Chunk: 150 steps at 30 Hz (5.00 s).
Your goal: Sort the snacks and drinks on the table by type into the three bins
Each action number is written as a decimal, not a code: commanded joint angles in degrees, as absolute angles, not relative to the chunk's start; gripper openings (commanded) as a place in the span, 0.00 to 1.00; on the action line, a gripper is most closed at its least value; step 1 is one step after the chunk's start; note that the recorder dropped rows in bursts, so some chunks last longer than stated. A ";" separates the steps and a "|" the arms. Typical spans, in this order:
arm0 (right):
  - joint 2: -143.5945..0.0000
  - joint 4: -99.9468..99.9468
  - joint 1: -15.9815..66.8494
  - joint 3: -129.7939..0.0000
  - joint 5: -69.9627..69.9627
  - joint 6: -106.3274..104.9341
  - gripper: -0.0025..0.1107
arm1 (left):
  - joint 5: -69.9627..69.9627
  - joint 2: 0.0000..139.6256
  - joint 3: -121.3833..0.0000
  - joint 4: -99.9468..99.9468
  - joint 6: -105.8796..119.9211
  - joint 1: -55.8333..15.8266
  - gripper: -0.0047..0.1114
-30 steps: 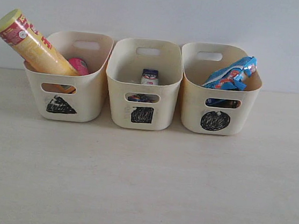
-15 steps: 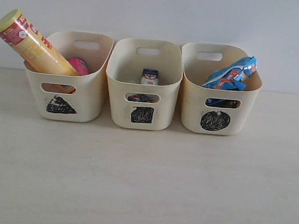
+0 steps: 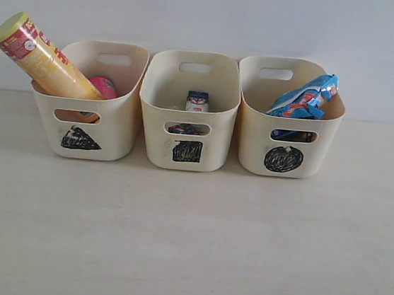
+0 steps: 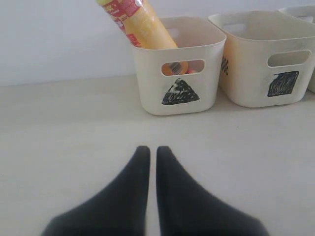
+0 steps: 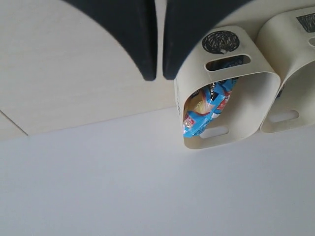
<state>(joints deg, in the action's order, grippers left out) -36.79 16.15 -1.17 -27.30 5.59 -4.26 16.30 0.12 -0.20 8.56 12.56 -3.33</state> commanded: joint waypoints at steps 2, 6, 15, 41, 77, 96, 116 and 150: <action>-36.45 16.22 -1.51 -27.20 5.47 -4.37 0.03 | 16.27 0.00 0.00 9.01 12.96 -3.36 0.08; -36.45 16.22 -1.51 -27.20 5.46 -4.37 0.03 | 16.27 0.00 0.00 9.19 12.96 -3.36 0.08; -36.45 16.22 -1.51 -27.20 5.36 -4.37 0.03 | 16.27 0.00 0.00 9.19 12.96 -3.36 0.08; -28.78 10.98 -1.51 -27.20 4.46 -8.71 0.03 | 16.27 0.00 0.00 9.15 12.96 -3.36 0.08; 0.00 2.24 -1.65 0.00 20.35 -1.96 0.03 | 16.27 0.00 0.00 9.15 12.96 -3.36 0.08; 0.00 2.24 -1.65 0.00 20.35 -1.84 0.03 | 16.27 0.00 0.00 9.15 12.96 -3.36 0.08; 0.00 2.24 -1.65 0.00 20.35 -1.47 0.03 | 16.27 0.00 0.00 9.15 12.96 -0.59 0.08; 0.00 2.24 -1.65 0.00 20.35 -1.37 0.03 | 16.27 0.00 0.00 9.15 12.96 -0.68 0.08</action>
<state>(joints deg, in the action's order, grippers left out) -0.35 2.43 -1.25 -0.23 20.58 -1.34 16.39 0.12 -0.20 8.81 12.68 -0.54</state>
